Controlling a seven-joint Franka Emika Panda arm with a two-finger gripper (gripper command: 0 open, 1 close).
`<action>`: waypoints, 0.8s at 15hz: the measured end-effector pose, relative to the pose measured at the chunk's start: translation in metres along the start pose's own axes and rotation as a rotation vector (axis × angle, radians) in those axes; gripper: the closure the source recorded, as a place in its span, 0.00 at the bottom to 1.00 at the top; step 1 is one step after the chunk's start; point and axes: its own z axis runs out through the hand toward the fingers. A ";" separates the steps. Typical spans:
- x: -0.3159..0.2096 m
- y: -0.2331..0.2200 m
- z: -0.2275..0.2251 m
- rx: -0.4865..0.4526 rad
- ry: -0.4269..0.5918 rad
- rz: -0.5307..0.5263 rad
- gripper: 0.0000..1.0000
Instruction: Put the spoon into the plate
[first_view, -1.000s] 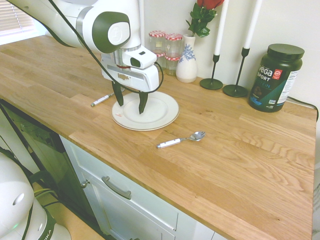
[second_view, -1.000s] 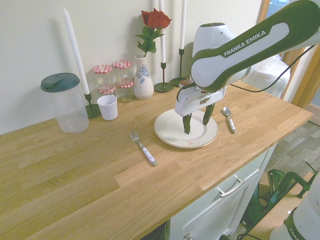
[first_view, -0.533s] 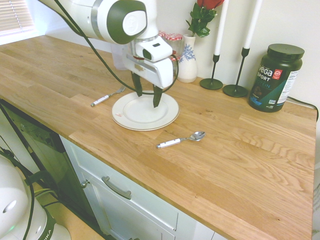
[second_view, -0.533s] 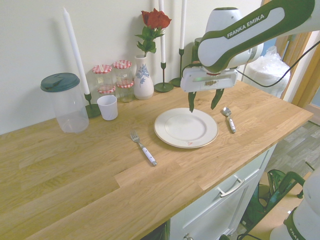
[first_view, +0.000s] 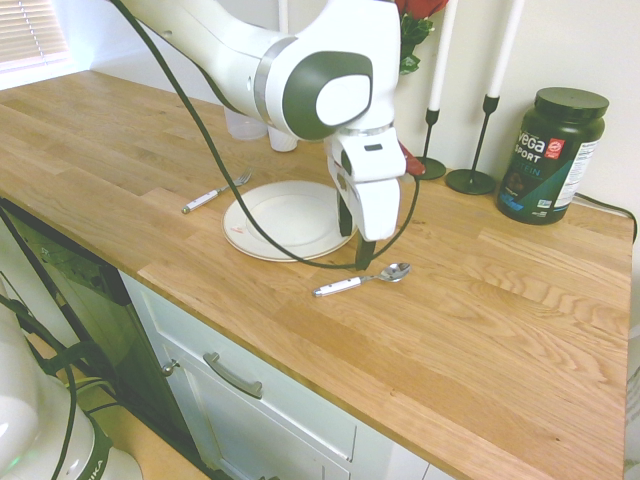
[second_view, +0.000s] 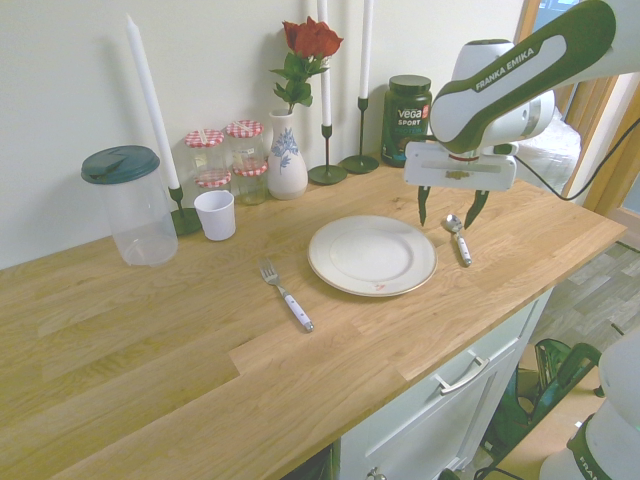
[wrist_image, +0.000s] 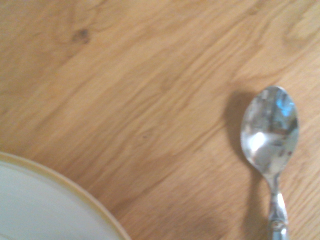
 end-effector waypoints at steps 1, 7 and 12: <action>0.005 0.006 0.006 -0.003 -0.001 0.012 0.00; 0.004 0.025 0.031 -0.018 -0.010 0.023 1.00; 0.001 0.029 0.035 -0.026 -0.015 0.019 1.00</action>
